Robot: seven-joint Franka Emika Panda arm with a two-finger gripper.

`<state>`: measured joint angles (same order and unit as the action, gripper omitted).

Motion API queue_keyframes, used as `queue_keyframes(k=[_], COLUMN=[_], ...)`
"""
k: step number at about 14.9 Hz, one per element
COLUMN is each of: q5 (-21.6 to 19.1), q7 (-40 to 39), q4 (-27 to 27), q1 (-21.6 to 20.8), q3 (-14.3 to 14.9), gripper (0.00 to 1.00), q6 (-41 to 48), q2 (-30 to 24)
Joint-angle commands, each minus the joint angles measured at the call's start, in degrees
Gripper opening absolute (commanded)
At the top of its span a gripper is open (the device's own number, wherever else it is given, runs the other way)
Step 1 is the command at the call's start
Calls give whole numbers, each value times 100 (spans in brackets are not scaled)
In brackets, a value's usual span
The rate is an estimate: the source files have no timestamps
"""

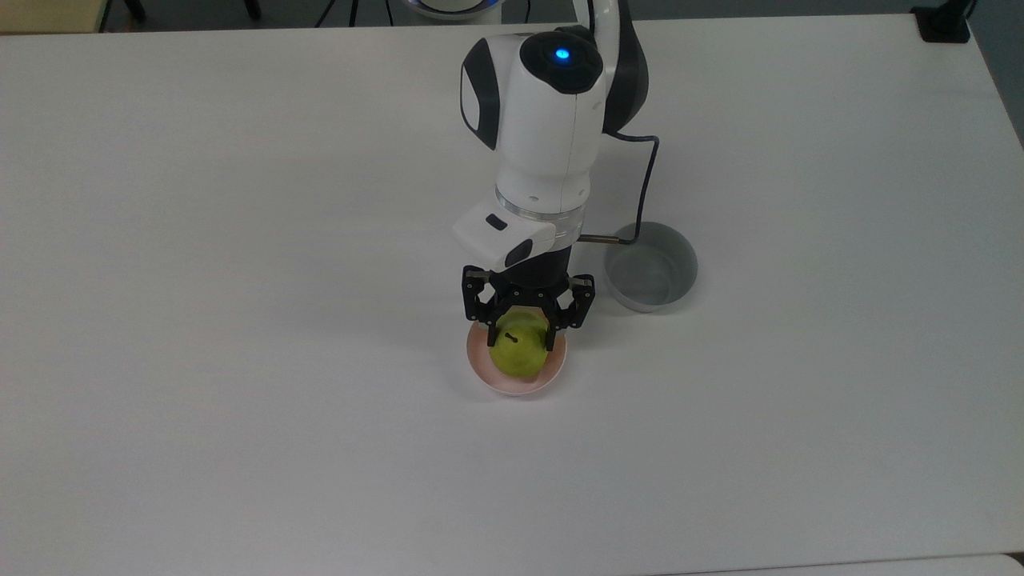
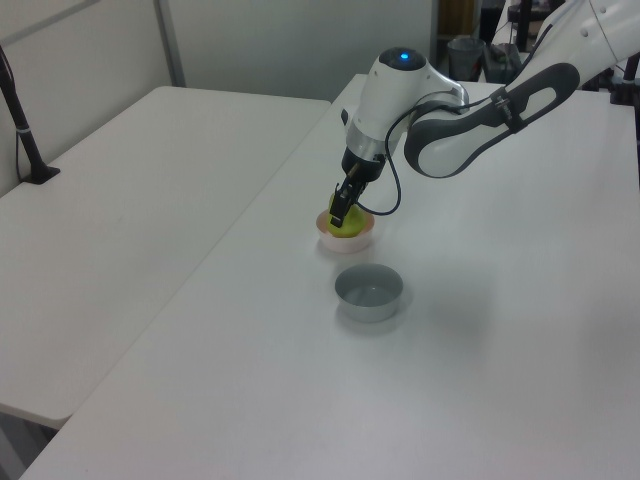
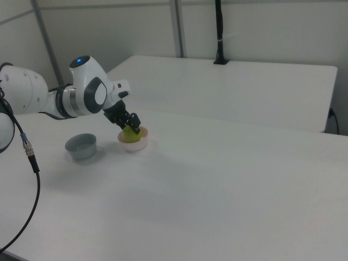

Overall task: Place the pear in the bowl
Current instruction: 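Open the gripper to release the pear into the pink bowl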

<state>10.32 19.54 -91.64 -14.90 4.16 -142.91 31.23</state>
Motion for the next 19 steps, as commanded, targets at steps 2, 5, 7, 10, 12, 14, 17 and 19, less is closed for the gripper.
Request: queue_keyframes(k=[2, 5, 7, 10, 12, 14, 17, 19], q5=[164, 164, 164, 146, 102, 84, 76, 67], q7=[182, 182, 190, 190, 190, 304, 340, 314], q4=[-73, -64, -64, -47, -29, -29, -3, -12], q1=[-65, -56, -56, -56, -39, -21, 5, 14], q3=[59, 59, 59, 59, 59, 59, 59, 59], gripper=[70, 80, 82, 83, 84, 87, 97, 100], q6=[-141, -141, -141, -115, -62, 182, 859, 1403], q2=[-38, -46, -46, -81, -186, -344, -722, -1020])
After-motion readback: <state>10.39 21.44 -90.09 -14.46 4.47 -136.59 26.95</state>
